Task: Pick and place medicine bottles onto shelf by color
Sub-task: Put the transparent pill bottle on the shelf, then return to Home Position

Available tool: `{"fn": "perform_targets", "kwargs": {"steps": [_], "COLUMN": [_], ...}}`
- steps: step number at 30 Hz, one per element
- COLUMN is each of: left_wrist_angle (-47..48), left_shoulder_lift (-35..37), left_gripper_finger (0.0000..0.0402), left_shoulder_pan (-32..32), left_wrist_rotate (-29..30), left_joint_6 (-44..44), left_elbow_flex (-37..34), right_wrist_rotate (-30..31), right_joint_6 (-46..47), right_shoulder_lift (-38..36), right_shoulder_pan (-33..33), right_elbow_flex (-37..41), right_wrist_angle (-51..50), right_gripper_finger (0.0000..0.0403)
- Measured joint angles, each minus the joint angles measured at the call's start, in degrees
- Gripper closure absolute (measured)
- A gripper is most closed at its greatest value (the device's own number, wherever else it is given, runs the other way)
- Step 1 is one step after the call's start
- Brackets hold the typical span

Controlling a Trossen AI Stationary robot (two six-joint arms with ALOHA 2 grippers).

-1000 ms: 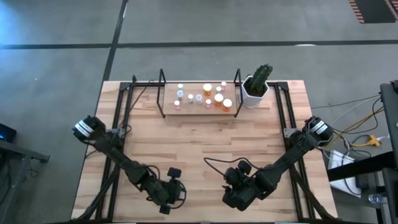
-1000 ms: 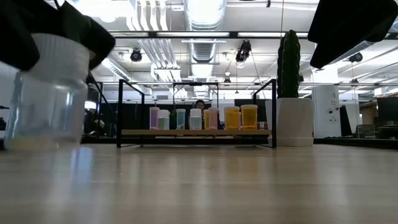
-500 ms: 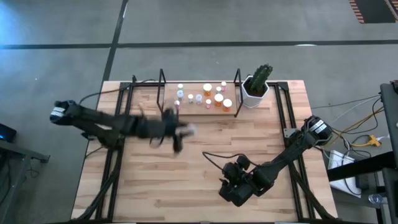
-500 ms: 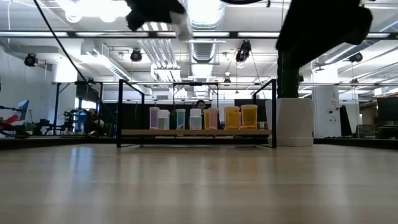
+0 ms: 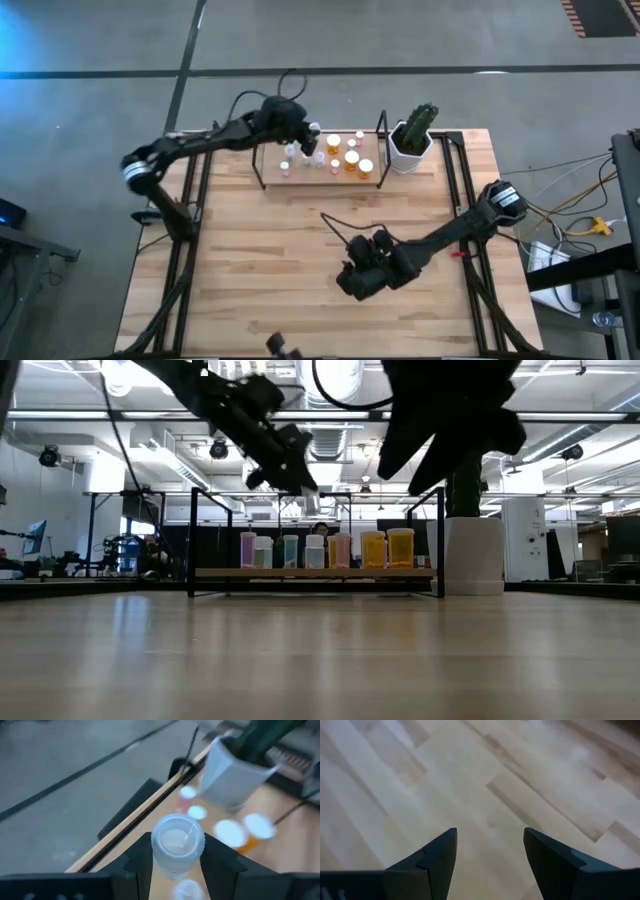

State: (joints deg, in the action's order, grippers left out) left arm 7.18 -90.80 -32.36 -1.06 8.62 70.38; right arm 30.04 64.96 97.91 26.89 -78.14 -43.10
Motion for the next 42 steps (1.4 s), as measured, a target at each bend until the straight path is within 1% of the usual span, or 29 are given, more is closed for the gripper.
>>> {"fn": "perform_targets", "kwargs": {"steps": [4, 6, 9, 13, 17, 19, 23, 36, 39, 42], "left_wrist_angle": [5.65, 9.55, 13.46, 13.16, 11.92, 10.81, 9.39, 9.52, 10.57, 10.41], "left_shoulder_lift": [-7.82, -10.98, -14.16, -15.46, -17.02, -17.59, -17.93, -17.76, -17.29, -16.50], "left_gripper_finger": [0.0287, 0.0287, 0.0287, 0.0287, 0.0286, 0.0277, 0.0262, 0.0253, 0.0236, 0.0204], "left_shoulder_pan": [-1.83, -2.93, -4.64, -5.93, -6.12, -6.15, -6.16, -6.18, -6.18, -6.30], "left_wrist_rotate": [1.16, 1.74, 2.00, 0.48, 0.01, -0.05, -0.08, -0.17, -0.25, -0.27], "left_joint_6": [-6.18, -7.43, -7.54, -7.56, -8.11, -8.11, -8.02, -7.95, -7.98, -8.00], "left_elbow_flex": [7.65, 10.87, 13.22, 12.66, 11.71, 11.30, 9.77, 8.82, 8.71, 8.71], "right_wrist_rotate": [-0.46, -1.41, -2.50, -2.56, -1.01, -0.47, -0.43, -0.31, -0.34, -0.44], "right_joint_6": [0.01, 0.41, 1.41, 2.04, 2.78, 3.62, 4.50, 4.97, 4.54, 3.23], "right_shoulder_lift": [-0.02, -0.19, -1.09, -2.15, -2.25, -2.25, -2.25, -2.25, -2.25, -2.25], "right_shoulder_pan": [-2.39, -3.45, -4.45, -4.83, -4.95, -5.19, -5.51, -5.94, -5.94, -5.94], "right_elbow_flex": [-0.10, -0.10, -0.10, -0.10, -0.10, -0.10, -0.10, -0.10, -0.10, -0.10], "right_wrist_angle": [-0.09, -0.11, -0.29, -0.50, -0.93, -1.56, -1.71, -1.67, -1.64, -1.62], "right_gripper_finger": [0.0184, 0.0184, 0.0184, 0.0184, 0.0184, 0.0184, 0.0184, 0.0184, 0.0184, 0.0184]}}
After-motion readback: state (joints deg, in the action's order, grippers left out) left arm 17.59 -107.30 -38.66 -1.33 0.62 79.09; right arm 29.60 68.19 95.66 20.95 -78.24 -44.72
